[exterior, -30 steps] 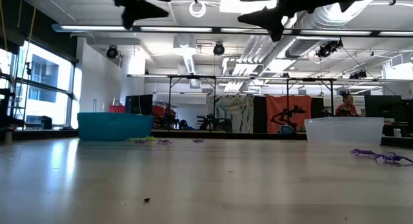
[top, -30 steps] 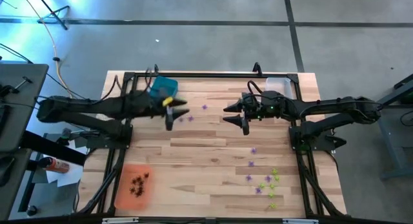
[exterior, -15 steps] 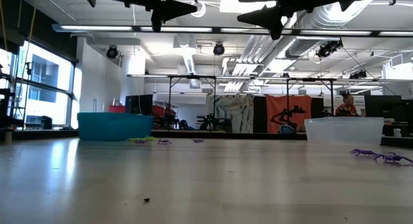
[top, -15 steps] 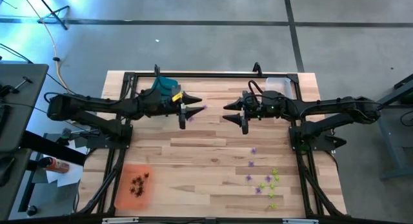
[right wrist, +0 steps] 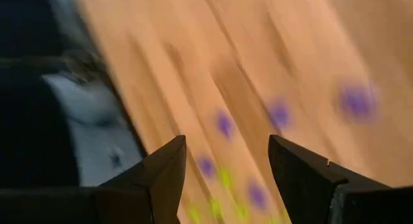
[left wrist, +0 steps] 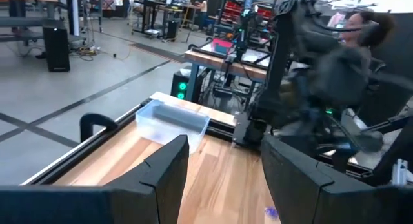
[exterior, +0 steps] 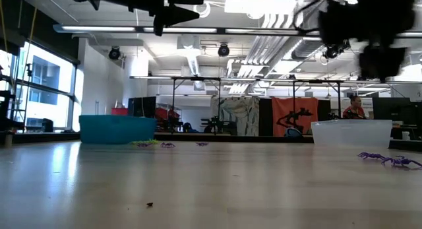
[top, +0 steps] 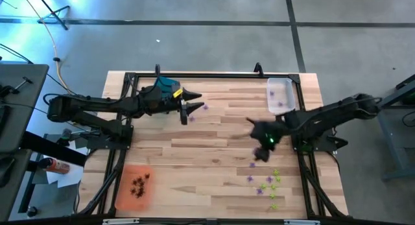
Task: Sort Halloween decoration
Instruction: Put the purple spider toy into the transparent bin
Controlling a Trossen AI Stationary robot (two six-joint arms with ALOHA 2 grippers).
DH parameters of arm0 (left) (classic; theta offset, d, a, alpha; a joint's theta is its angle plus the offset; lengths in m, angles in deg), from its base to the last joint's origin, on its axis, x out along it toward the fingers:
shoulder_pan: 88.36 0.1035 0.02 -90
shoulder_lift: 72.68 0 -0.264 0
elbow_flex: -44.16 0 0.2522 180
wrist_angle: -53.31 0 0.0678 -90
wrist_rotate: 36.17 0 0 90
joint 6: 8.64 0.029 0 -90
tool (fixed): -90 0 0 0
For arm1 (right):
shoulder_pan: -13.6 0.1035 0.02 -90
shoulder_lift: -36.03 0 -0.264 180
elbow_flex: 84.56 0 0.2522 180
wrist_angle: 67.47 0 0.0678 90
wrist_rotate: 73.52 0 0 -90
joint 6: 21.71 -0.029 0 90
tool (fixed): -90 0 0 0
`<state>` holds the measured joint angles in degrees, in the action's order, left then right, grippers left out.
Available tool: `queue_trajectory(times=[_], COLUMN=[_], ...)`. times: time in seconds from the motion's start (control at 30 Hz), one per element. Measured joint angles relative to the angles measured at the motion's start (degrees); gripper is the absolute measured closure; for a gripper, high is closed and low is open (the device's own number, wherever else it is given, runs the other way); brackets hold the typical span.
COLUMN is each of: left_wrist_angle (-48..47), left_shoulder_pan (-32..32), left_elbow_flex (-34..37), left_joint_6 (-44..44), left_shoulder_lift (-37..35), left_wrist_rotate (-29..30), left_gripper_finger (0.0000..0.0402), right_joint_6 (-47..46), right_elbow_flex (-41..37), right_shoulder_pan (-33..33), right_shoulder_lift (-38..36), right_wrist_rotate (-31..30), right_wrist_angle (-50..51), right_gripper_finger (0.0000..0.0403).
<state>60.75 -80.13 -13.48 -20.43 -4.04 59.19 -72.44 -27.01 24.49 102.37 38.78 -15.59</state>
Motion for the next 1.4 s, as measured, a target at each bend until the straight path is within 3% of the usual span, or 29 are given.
queue_trajectory(times=[0.23, 0.5, 0.73, 0.93, 1.17, 1.4], left_wrist_angle=[-0.9, -0.8, -0.8, -0.8, -0.8, -0.9], left_shoulder_pan=[0.5, 0.5, 0.5, 0.5, 0.5, 0.5], left_elbow_flex=[0.0, 0.0, 0.0, 0.0, 0.0, 0.0], left_joint_6=[0.0, 0.0, -0.1, -0.1, -0.1, -0.1], left_shoulder_lift=[0.0, 0.0, 0.0, 0.0, 0.0, 0.0], left_wrist_rotate=[0.0, -0.2, -0.2, -0.2, -0.3, -0.7], left_gripper_finger=[0.022, 0.022, 0.022, 0.022, 0.022, 0.022], right_joint_6=[-23.0, -40.6, -41.3, -40.5, -41.4, -41.7], right_elbow_flex=[-0.1, -7.9, -8.7, -8.6, -8.6, -6.5], right_shoulder_pan=[14.1, 18.1, 11.3, 6.0, 4.0, 3.0], right_shoulder_lift=[0.1, 0.1, 0.5, 2.9, 10.6, 15.5], right_wrist_rotate=[-5.8, -8.6, -14.3, -14.8, -14.8, -15.8], right_wrist_angle=[8.8, -0.3, -5.1, -6.0, -10.5, -8.5], right_gripper_finger=[0.0187, 0.0187, 0.0187, 0.0187, 0.0187, 0.0187])
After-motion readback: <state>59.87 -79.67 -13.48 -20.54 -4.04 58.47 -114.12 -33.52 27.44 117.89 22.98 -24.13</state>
